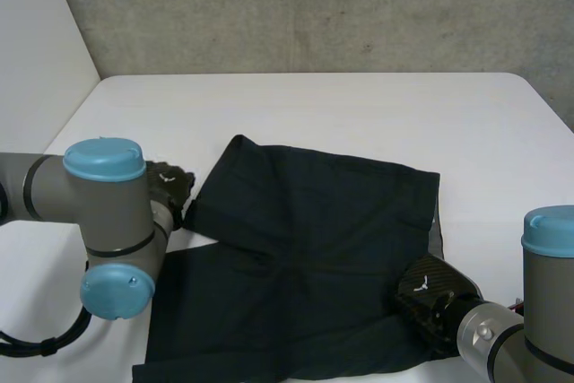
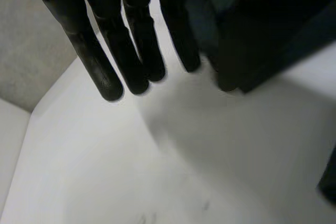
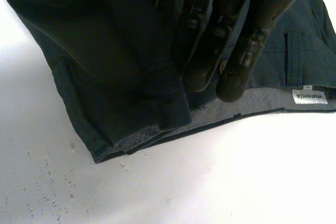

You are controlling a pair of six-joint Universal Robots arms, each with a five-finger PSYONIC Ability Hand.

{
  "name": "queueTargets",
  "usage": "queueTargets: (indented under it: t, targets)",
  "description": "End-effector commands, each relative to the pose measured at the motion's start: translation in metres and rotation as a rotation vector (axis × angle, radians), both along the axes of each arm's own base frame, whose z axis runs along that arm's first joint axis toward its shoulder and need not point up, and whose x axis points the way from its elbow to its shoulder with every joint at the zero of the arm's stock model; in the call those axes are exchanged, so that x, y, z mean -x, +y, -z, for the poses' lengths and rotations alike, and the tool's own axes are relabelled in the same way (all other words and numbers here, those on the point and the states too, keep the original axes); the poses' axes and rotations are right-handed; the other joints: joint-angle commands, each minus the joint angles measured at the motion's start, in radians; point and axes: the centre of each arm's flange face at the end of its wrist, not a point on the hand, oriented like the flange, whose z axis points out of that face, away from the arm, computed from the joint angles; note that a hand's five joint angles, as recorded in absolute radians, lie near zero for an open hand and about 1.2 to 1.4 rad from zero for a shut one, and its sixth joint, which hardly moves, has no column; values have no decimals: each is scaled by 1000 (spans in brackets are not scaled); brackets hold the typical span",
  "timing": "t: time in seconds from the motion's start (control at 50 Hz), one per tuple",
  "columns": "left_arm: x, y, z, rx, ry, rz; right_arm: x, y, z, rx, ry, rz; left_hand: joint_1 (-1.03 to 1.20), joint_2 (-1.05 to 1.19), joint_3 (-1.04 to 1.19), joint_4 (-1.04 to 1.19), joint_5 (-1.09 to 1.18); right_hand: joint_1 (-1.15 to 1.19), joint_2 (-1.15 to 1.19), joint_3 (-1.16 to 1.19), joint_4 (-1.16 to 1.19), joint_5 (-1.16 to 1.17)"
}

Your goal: Fold the shorts.

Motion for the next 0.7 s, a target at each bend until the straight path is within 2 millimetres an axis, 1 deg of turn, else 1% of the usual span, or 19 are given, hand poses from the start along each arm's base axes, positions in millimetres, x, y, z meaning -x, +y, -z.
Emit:
queueTargets:
  t: [0.02, 0.08, 0.18, 0.28, 0.38, 0.4, 0.46, 0.48, 0.5, 0.56, 0.7]
  targets:
    - [9, 11, -21, 38, 63, 84, 0, 0, 0, 1, 0, 1, -192, -227, -247, -244, -246, 421, 213, 209, 205, 227]
    - [11, 14, -24, 40, 80, 119, 0, 1, 0, 0, 0, 1, -233, -268, -288, -285, -287, 421, 213, 209, 205, 227]
    - [13, 18, -16, 4, 87, 166, 0, 0, 0, 5, -2, 1, -260, -294, -315, -312, -314, 421, 213, 209, 205, 227]
    - [14, 20, -12, -15, 95, 200, 0, 0, 1, 9, -4, 1, -248, -283, -303, -300, -302, 421, 213, 209, 205, 227]
    - [13, 15, 4, -50, 80, 188, 0, 1, 2, 9, -4, -1, -216, -250, -271, -268, -270, 421, 213, 209, 205, 227]
    - [13, 13, 9, -59, 73, 186, 0, 0, 2, 10, -4, 1, -122, -157, -178, -175, -177, 421, 213, 209, 205, 227]
    - [13, 10, 13, -61, 70, 180, 0, -1, 1, 16, -7, 1, 209, 174, 154, 156, 155, 421, 213, 209, 205, 227]
    - [13, 7, 12, -56, 70, 177, 0, 0, 2, 16, -7, -1, 454, 419, 399, 402, 400, 421, 213, 209, 205, 227]
    - [12, 5, 12, -53, 70, 171, 0, 0, 2, 14, -6, 1, 526, 491, 471, 474, 472, 421, 213, 209, 205, 227]
    - [7, -1, 11, -47, 70, 147, 0, 0, 2, 16, -7, 1, 527, 492, 472, 474, 473, 421, 213, 209, 205, 227]
    - [-3, -7, 10, -27, 37, 59, 0, 0, 2, 16, -7, -1, 527, 492, 472, 474, 473, 421, 213, 209, 205, 227]
